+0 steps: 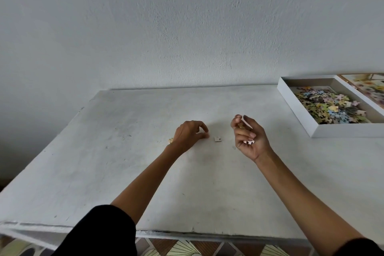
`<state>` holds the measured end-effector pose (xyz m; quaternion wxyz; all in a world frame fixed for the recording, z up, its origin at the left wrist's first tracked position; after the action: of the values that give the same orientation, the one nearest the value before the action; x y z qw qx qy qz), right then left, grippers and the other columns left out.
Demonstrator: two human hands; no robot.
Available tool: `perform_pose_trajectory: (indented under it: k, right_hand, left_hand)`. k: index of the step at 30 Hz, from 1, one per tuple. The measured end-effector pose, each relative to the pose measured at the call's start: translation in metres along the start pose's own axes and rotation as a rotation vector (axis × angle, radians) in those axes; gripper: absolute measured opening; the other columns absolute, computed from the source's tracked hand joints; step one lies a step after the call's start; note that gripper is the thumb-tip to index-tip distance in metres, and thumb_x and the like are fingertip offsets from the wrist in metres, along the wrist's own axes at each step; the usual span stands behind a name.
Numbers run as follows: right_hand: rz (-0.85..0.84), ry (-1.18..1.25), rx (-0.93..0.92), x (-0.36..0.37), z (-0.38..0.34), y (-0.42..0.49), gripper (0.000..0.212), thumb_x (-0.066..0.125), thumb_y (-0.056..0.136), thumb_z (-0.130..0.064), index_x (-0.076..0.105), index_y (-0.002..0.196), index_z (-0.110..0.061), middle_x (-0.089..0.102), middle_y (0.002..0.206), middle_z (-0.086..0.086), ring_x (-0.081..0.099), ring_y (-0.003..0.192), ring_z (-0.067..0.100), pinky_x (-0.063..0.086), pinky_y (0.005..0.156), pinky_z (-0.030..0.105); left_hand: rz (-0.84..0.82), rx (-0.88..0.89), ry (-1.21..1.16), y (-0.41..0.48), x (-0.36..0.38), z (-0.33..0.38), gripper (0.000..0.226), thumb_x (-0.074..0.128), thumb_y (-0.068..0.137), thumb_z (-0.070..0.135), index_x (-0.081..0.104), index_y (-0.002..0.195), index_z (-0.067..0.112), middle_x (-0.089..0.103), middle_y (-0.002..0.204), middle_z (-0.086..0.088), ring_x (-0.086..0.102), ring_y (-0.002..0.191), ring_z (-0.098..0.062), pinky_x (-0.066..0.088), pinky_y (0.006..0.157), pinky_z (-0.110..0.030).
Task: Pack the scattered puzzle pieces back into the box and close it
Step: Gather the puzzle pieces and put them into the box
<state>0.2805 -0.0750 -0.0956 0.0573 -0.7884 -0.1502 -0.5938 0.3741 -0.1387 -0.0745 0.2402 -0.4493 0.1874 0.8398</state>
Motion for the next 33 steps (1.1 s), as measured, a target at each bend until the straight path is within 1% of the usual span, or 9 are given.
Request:
perform_pose_trajectory:
  k: [2,4,8,14,18,22,25,30,33]
  right_hand:
    - [0.036,0.037,0.090,0.002,0.017,0.002,0.017,0.053,0.084,-0.006,0.060,0.089,0.009,0.066,0.090,0.024,0.060,0.049,0.028,0.051,0.044,0.032]
    - [0.263,-0.095,0.070,-0.016,0.017,0.001,0.008,0.069,0.068,-0.004,0.062,0.072,-0.001,0.066,0.069,0.012,0.052,0.038,0.014,0.042,0.030,0.020]
    - [0.629,-0.892,-0.089,-0.025,-0.021,-0.013,0.026,0.043,0.092,-0.020,0.056,0.071,-0.012,0.045,0.050,-0.003,0.025,0.028,0.002,0.015,0.027,0.012]
    - [0.520,-1.906,-0.218,0.010,-0.034,-0.011,0.016,0.069,0.078,-0.029,0.070,0.089,-0.018,0.048,0.048,0.001,0.039,0.040,0.004,0.028,0.046,0.012]
    - [0.519,-2.124,-0.218,0.013,-0.025,-0.010,0.025,0.074,0.072,-0.031,0.072,0.095,-0.021,0.037,0.049,-0.011,0.037,0.045,0.006,0.026,0.048,0.017]
    - [0.468,-2.251,-0.329,0.025,-0.017,-0.008,0.017,0.069,0.078,-0.029,0.070,0.088,-0.015,0.041,0.054,-0.013,0.041,0.048,0.004,0.027,0.050,0.015]
    - [0.488,-2.082,-0.400,0.025,-0.021,-0.006,0.016,0.066,0.081,-0.028,0.069,0.081,-0.012,0.040,0.046,-0.012,0.046,0.045,0.003,0.028,0.046,0.013]
    - [0.483,-0.866,-0.254,0.004,-0.016,0.007,0.024,0.054,0.085,-0.035,0.060,0.082,-0.012,0.033,0.045,-0.011,0.023,0.034,0.003,0.016,0.030,0.013]
    - [0.305,-0.473,-0.100,0.004,0.009,0.022,0.022,0.058,0.073,-0.038,0.058,0.077,-0.016,0.048,0.055,-0.007,0.031,0.034,0.003,0.023,0.026,0.013]
  left_hand:
    - [-0.071,-0.003,-0.007,0.003,0.003,0.000,0.023,0.066,0.082,0.028,0.065,0.098,0.012,0.064,0.097,-0.019,0.058,0.093,-0.028,0.027,0.053,-0.016]
    - [-0.152,0.001,0.004,0.006,0.007,0.000,0.026,0.067,0.081,0.028,0.064,0.100,0.011,0.061,0.093,-0.014,0.055,0.089,-0.024,0.028,0.055,-0.015]
    - [-0.278,0.051,0.046,0.007,0.018,0.006,0.022,0.060,0.086,0.021,0.056,0.101,0.005,0.046,0.093,-0.003,0.043,0.084,-0.016,0.029,0.057,-0.019]
    - [-0.166,0.117,-0.034,-0.001,0.012,0.012,0.009,0.040,0.094,0.001,0.039,0.088,0.008,0.050,0.089,-0.013,0.042,0.077,-0.016,0.032,0.056,-0.017]
    - [-0.082,0.053,-0.261,-0.005,-0.008,0.003,0.019,0.033,0.093,-0.002,0.050,0.099,0.004,0.050,0.075,-0.004,0.039,0.058,-0.010,0.032,0.050,-0.014]
    - [-0.006,-0.036,-0.413,-0.012,-0.035,-0.015,0.028,0.037,0.085,-0.003,0.056,0.075,0.016,0.038,0.056,0.002,0.028,0.048,-0.010,0.023,0.043,-0.018]
    - [0.047,-0.041,-0.344,-0.021,-0.052,-0.030,0.025,0.044,0.086,0.001,0.062,0.074,0.014,0.039,0.052,0.002,0.029,0.041,-0.005,0.024,0.044,-0.014]
    - [0.099,-0.061,-0.151,-0.036,-0.070,-0.064,0.013,0.058,0.088,0.017,0.071,0.087,0.017,0.039,0.046,0.009,0.036,0.040,-0.006,0.027,0.047,-0.013]
    - [0.030,-0.065,-0.085,-0.044,-0.069,-0.077,0.018,0.063,0.085,0.020,0.070,0.102,0.018,0.035,0.046,0.013,0.041,0.040,0.000,0.031,0.047,-0.009]
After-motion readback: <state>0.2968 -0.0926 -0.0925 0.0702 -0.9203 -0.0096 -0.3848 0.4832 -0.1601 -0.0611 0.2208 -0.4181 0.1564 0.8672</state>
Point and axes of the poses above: each hand's wrist, its own y-axis towards the middle knuckle, its own x-axis out of the palm, z = x × y, the point moved 10 cm from there along y, towards the middle knuckle
